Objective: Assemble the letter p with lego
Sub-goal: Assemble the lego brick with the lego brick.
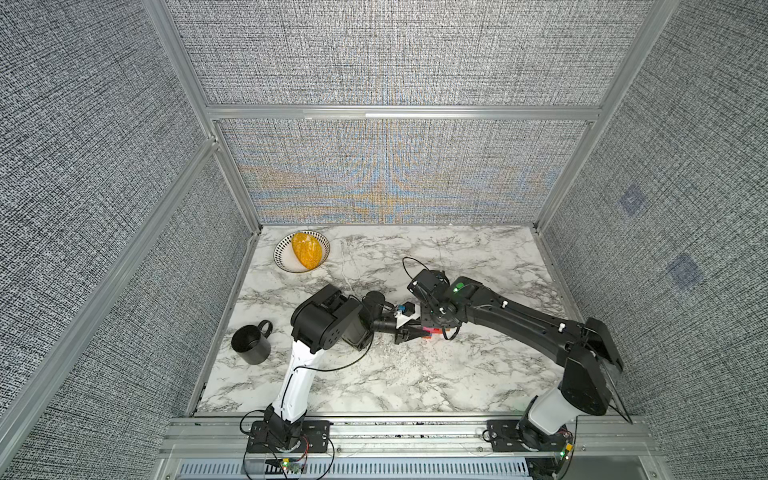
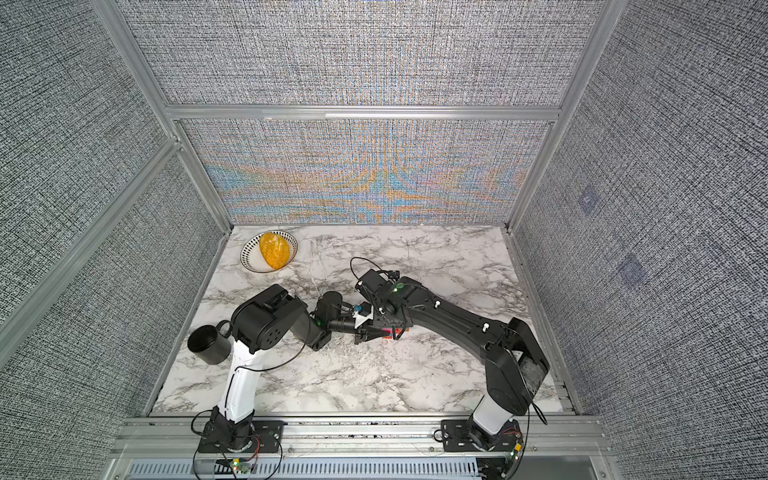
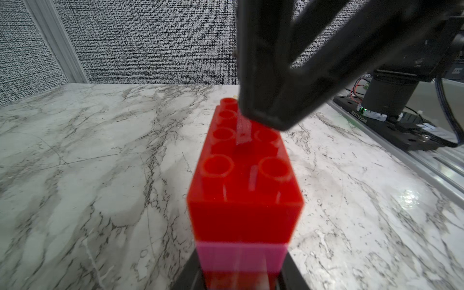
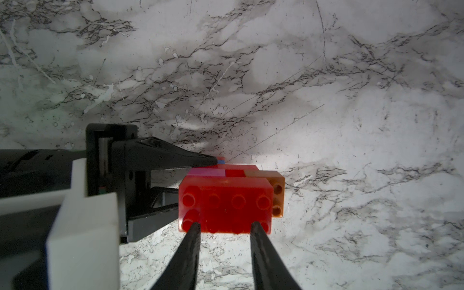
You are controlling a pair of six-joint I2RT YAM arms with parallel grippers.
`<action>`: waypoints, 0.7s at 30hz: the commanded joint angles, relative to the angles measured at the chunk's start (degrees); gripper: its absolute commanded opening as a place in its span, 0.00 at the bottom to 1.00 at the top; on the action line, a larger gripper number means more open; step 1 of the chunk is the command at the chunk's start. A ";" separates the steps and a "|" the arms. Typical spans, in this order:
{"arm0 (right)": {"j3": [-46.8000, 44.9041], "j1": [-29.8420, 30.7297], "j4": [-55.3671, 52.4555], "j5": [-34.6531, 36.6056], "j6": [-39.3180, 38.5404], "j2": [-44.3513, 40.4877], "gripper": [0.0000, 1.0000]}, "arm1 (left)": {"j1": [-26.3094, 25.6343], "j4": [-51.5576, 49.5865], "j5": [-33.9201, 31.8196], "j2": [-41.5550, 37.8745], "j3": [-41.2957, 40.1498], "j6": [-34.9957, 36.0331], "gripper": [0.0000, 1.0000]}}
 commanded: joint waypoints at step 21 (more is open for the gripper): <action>-0.60 -0.55 1.45 -0.18 -2.09 1.19 0.35 | 0.16 -16.86 -5.31 1.28 -0.39 0.58 0.00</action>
